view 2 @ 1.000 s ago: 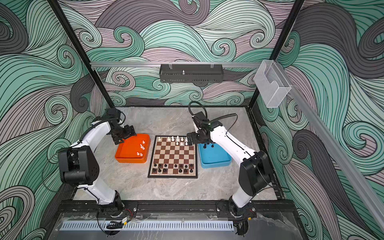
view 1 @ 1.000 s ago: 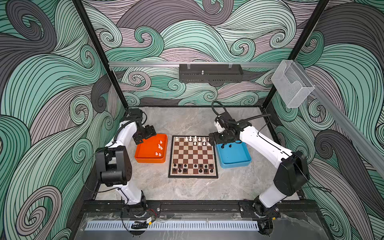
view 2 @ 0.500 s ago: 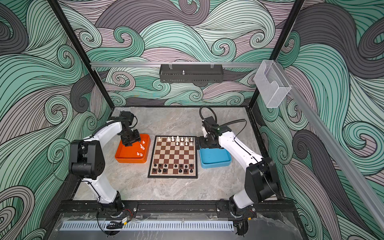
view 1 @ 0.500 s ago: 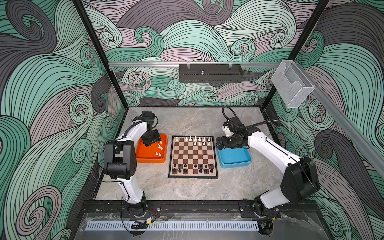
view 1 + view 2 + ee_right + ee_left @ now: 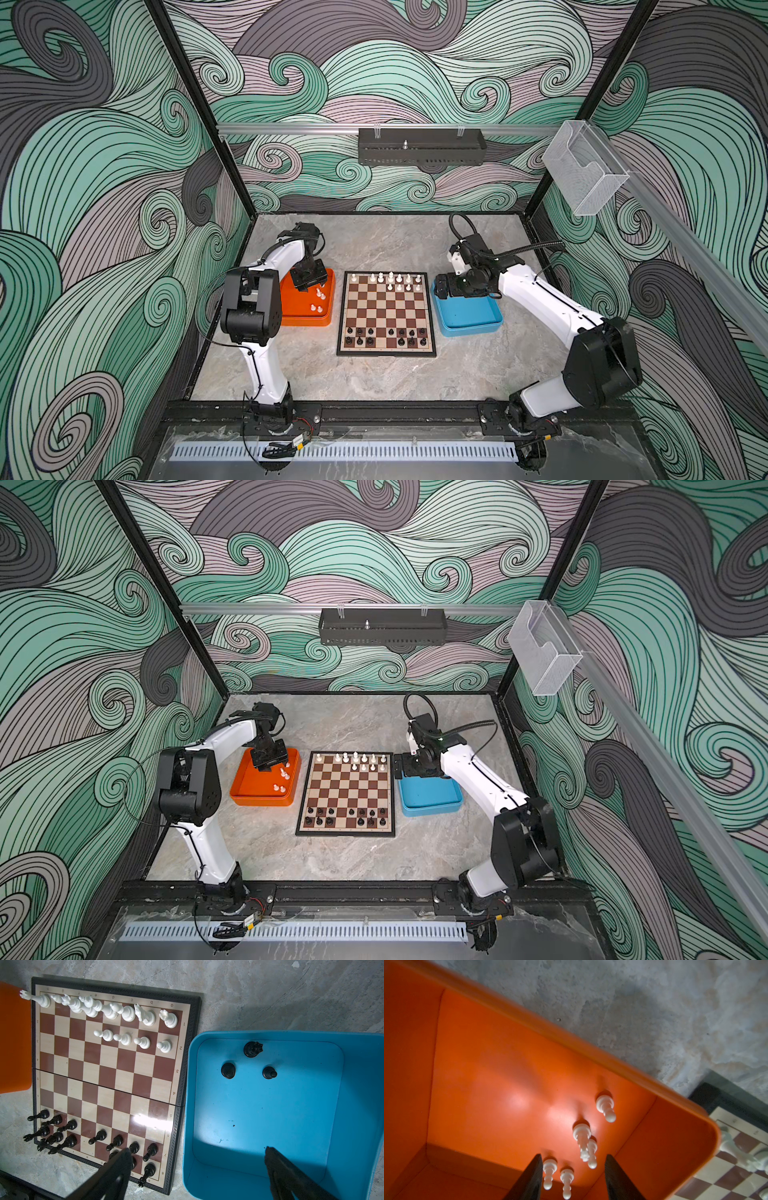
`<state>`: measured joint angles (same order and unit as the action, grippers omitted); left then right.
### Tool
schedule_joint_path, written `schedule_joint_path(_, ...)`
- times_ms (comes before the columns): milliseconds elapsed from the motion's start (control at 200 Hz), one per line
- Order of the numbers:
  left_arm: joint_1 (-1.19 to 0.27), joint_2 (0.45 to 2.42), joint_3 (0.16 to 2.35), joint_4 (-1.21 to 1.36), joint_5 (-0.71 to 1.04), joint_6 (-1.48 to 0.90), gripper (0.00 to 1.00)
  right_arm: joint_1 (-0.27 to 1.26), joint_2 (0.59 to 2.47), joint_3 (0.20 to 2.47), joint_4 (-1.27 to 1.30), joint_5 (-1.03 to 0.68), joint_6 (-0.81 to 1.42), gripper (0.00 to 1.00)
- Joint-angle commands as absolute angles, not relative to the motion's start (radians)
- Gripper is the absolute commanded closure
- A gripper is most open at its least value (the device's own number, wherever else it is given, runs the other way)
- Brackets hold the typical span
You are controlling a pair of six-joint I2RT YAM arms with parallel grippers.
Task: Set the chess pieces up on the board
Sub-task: 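Lower the left gripper into the orange tray onto a white pawn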
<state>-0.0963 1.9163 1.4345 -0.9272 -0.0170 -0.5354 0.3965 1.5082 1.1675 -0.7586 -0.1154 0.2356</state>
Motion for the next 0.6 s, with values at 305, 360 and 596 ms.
schedule_joint_path(305, -0.116, 1.96, 1.463, -0.944, -0.029, -0.55, 0.59, 0.383, 1.491, 1.154, -0.758, -0.126, 0.222, 0.01)
schedule_joint_path(360, -0.119, 1.963, 1.461, -0.943, -0.03, -0.553, 0.61, 0.381, 1.492, 1.154, -0.759, -0.126, 0.222, 0.01)
schedule_joint_path(596, -0.128, 1.971, 1.456, -0.943, -0.028, -0.553, 0.65, 0.38, 1.497, 1.152, -0.759, -0.123, 0.221, 0.01)
